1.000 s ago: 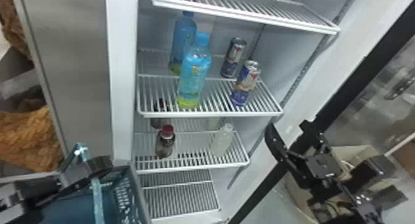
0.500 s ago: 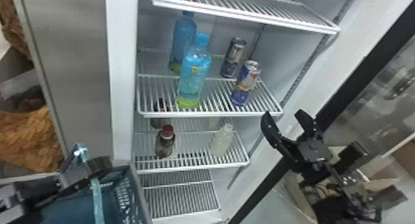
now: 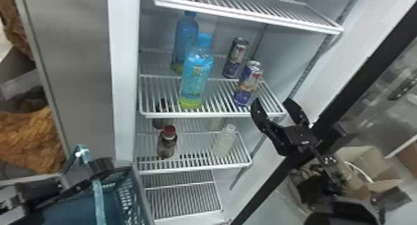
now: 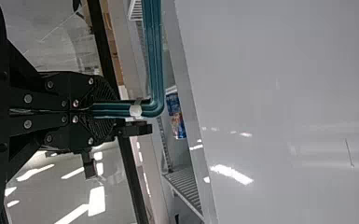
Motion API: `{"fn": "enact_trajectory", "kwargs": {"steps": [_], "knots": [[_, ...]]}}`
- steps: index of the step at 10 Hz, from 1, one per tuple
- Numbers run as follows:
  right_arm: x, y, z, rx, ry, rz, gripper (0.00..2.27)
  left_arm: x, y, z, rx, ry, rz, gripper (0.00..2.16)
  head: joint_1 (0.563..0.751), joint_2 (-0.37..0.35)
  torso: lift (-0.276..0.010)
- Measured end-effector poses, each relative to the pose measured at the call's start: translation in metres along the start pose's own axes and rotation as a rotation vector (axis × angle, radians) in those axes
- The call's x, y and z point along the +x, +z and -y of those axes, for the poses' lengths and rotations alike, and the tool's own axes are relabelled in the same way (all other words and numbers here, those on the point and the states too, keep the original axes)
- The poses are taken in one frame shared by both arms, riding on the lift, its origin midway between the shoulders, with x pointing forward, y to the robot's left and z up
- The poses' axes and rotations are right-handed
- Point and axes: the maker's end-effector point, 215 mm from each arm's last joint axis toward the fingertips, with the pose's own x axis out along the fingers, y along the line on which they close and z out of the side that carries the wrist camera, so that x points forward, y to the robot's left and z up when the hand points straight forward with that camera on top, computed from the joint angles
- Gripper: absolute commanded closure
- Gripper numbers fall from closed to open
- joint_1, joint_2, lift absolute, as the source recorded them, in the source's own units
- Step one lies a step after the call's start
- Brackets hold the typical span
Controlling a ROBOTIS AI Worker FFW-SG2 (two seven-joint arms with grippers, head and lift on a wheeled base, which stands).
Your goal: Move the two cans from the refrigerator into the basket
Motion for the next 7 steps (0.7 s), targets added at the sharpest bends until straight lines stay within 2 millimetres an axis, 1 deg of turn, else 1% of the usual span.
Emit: {"fn": "enact_trajectory", "kwargs": {"steps": [2,6,7], "knots": [[0.014,-0.001,0.000,0.003,0.001,0.002,0.11,0.000,0.000,0.000,-0.002,0.000,0.000,1.20,0.695,-0.325,-0.035],[0.041,-0.011,0.005,0.004,-0.007,-0.015,0.12,0.001,-0.001,-0.001,-0.005,0.000,-0.002,1.20,0.695,-0.317,-0.035],[0.049,-0.013,0.003,0.004,-0.003,-0.017,0.12,0.001,-0.002,-0.001,-0.005,0.001,-0.003,1.20,0.695,-0.315,-0.035]]}}
